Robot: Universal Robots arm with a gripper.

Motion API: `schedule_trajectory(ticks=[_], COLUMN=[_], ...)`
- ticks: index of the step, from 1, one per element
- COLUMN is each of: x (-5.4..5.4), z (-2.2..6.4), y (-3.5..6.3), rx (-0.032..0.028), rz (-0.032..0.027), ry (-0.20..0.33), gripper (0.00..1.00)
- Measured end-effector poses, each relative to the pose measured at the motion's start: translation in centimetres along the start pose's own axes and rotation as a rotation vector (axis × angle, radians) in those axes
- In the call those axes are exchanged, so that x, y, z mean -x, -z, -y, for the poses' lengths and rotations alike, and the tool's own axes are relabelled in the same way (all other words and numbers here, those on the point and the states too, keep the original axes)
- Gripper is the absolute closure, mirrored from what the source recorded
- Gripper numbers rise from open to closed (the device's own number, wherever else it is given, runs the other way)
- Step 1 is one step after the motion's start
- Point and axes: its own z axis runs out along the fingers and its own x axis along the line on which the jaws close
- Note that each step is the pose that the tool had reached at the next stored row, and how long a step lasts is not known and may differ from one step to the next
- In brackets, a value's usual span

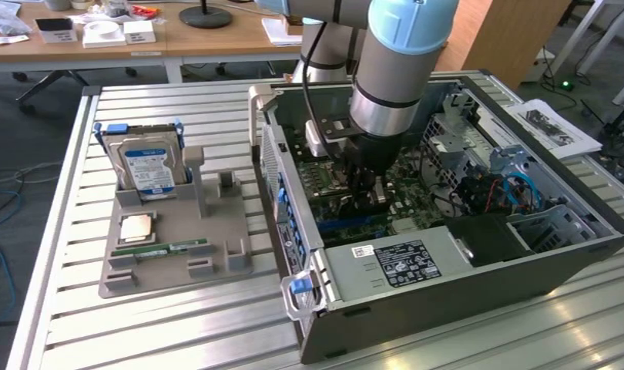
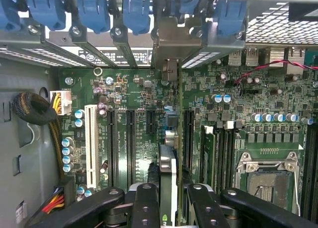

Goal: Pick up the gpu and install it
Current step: 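Insert the gpu into the slot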

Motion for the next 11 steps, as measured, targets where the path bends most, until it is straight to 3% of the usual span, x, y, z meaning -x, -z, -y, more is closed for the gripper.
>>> schedule_trajectory(ticks=[11], x=[-0.03], z=[-0.24], y=[0.02], rx=[-0.0019], rz=[-0.0002], ry=[0.000], gripper=[0.73])
